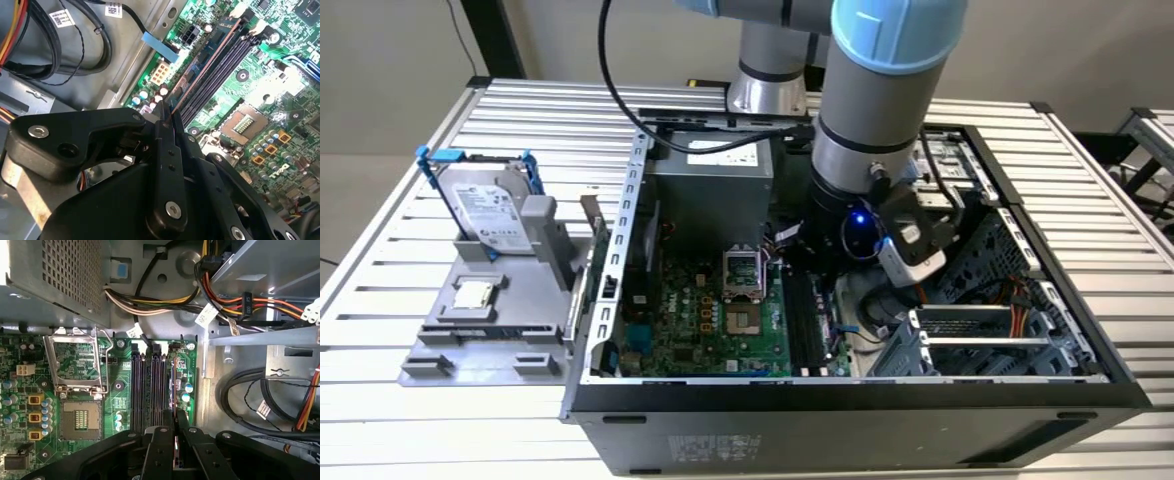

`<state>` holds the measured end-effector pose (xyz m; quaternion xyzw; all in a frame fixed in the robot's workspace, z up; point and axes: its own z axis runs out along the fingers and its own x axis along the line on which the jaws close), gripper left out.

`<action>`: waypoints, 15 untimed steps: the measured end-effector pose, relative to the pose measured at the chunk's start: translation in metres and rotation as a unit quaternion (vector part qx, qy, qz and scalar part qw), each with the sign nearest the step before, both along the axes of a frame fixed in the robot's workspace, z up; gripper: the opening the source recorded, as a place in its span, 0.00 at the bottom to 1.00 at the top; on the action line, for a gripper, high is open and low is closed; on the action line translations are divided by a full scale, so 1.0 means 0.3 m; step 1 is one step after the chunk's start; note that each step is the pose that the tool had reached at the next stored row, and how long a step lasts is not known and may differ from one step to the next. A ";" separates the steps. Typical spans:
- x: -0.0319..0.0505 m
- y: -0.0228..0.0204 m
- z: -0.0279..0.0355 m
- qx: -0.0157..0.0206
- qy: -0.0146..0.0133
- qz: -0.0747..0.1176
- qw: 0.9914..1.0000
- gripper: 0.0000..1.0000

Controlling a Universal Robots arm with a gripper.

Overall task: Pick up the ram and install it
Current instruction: 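Insert the ram into the slot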

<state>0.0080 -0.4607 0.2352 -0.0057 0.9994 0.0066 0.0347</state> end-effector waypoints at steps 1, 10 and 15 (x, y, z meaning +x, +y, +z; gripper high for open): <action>-0.002 0.000 -0.001 0.000 0.000 0.000 1.000 0.00; -0.010 -0.001 -0.024 -0.003 0.000 0.000 1.000 0.00; -0.015 -0.005 -0.032 -0.004 0.000 0.000 1.000 0.00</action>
